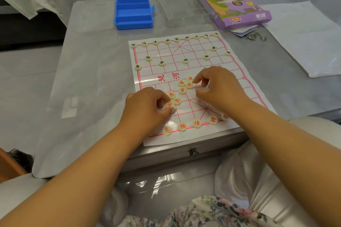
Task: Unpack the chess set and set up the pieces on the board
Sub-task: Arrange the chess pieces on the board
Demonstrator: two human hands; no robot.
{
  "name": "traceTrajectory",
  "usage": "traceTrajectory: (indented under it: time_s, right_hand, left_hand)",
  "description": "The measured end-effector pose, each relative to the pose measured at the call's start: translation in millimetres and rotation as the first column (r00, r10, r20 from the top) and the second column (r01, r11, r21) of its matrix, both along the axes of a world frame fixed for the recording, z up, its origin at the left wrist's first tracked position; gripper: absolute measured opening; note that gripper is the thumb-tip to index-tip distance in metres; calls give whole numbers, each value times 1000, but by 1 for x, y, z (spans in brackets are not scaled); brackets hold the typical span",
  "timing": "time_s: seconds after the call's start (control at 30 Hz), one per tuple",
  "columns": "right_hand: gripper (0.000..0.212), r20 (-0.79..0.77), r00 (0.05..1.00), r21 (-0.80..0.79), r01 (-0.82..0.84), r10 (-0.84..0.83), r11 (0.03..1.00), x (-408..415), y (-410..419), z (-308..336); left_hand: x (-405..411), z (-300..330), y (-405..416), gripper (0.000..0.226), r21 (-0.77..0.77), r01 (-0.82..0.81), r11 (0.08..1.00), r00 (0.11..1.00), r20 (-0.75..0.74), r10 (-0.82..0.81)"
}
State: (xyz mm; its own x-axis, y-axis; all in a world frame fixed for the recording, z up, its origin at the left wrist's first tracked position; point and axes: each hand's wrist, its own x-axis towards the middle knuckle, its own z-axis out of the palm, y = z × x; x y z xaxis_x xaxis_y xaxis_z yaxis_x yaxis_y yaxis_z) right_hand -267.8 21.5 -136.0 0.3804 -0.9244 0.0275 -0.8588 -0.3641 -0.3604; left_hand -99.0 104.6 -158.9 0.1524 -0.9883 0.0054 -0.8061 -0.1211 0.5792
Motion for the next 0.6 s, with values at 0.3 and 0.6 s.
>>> traceTrajectory:
  time_s: [0.3,0.6]
  right_hand:
    - [30,-9,1000,-73,-27,26,997,9,-1,-22]
    - [31,-34,996,-114,-81,77,990,15,0,-26]
  left_hand:
    - [3,3,5,28,-42,-43,998,998,-53,41]
    - [5,3,10,28,-63,-47,997,997,-62,43]
